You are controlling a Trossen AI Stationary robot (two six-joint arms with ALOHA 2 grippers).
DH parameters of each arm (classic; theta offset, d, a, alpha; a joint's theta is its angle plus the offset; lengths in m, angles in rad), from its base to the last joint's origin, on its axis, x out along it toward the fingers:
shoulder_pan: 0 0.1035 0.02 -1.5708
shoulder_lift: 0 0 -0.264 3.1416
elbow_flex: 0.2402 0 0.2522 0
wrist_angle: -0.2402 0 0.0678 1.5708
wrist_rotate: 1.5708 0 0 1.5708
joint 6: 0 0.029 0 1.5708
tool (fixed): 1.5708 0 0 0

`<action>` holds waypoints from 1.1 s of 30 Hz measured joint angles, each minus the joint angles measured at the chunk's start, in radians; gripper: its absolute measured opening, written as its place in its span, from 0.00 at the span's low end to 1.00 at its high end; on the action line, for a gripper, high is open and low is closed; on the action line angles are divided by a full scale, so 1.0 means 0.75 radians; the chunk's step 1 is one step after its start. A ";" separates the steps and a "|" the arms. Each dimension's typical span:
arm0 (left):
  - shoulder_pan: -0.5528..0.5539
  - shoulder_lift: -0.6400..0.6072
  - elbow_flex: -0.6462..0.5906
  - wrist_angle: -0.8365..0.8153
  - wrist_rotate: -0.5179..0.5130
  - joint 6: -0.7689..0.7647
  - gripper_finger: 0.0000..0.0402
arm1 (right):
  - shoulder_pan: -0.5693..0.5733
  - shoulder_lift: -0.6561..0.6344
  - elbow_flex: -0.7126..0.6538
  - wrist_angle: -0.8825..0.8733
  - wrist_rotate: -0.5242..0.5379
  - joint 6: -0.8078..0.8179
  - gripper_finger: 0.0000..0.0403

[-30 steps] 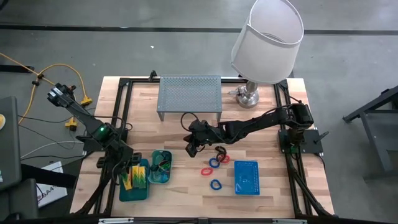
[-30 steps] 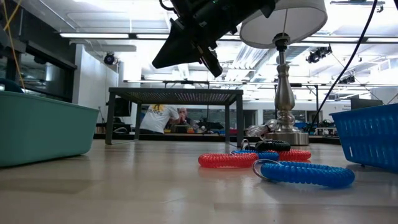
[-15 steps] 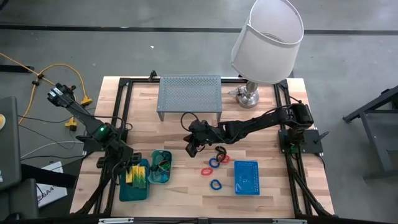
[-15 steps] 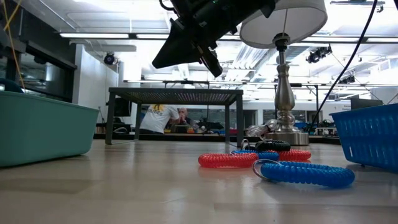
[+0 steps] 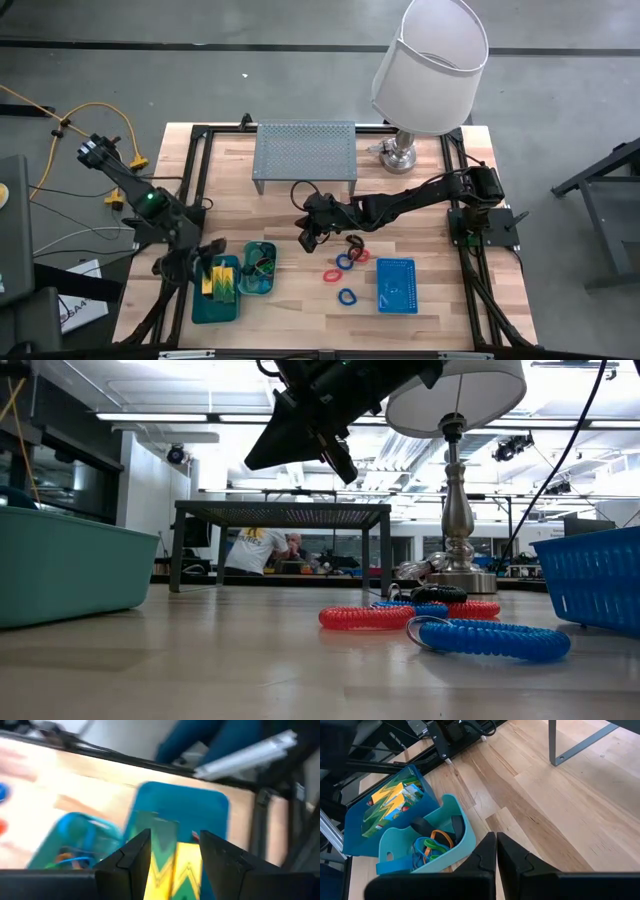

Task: Pick & Place Office Desk Supplies
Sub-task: Put the bottom blue spring keychain into the blue bin

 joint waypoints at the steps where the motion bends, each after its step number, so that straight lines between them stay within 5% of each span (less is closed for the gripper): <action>1: 0.000 -0.013 0.000 0.009 -0.032 -0.033 0.40 | 0.000 0.000 0.000 0.000 0.000 0.000 0.00; 7: -0.002 -0.046 0.000 0.109 -0.308 -0.270 0.40 | 0.000 0.000 0.000 0.000 0.000 -0.001 0.00; 18: -0.002 -0.035 0.000 0.170 -1.054 -0.521 0.40 | 0.000 0.000 0.000 0.000 0.001 0.000 0.00; 33: 0.000 -0.035 -0.001 0.210 -1.148 -0.487 0.40 | 0.000 0.000 -0.001 0.000 0.000 0.000 0.00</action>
